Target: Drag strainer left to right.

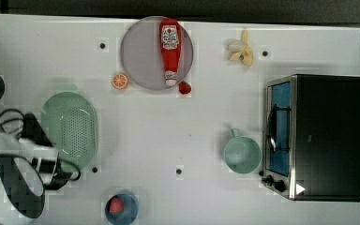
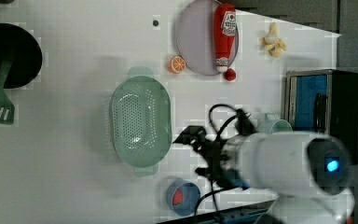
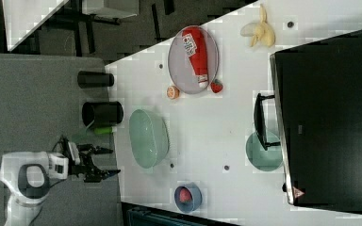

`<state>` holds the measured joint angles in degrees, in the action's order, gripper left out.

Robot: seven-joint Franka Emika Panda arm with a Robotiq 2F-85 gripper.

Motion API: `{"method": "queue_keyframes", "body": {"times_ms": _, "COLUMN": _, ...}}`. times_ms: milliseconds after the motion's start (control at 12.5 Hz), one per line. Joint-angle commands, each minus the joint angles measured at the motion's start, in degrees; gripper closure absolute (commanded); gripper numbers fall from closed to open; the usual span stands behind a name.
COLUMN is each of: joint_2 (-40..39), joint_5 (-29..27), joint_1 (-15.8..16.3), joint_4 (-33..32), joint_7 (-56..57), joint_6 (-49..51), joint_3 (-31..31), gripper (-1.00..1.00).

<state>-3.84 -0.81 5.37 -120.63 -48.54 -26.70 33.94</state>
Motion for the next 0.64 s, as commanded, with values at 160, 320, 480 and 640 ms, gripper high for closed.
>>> {"method": "queue_keyframes", "body": {"times_ms": 160, "joint_2": -3.9, "joint_5": 0.3, "joint_1": -2.2, "joint_4": -2.3, "joint_7": -21.7, "joint_6": -9.5, "joint_3": 1.1, "gripper": -1.00}}
{"method": "queue_keyframes", "body": {"times_ms": 320, "joint_2": -8.2, "joint_5": 0.8, "joint_1": -2.2, "joint_4": -5.2, "joint_7": -26.1, "joint_6": -16.6, "joint_3": 0.8, "gripper": -1.00}}
{"method": "queue_keyframes", "body": {"times_ms": 480, "joint_2": -13.1, "joint_5": 2.2, "joint_1": -2.2, "joint_4": -6.8, "joint_7": -27.5, "joint_6": -24.4, "joint_3": 0.3, "gripper": -1.00}}
{"method": "queue_keyframes", "body": {"times_ms": 640, "joint_2": -17.5, "joint_5": 3.1, "joint_1": -2.1, "joint_4": -7.0, "joint_7": -27.5, "joint_6": -30.0, "joint_3": -0.8, "gripper": -1.00}}
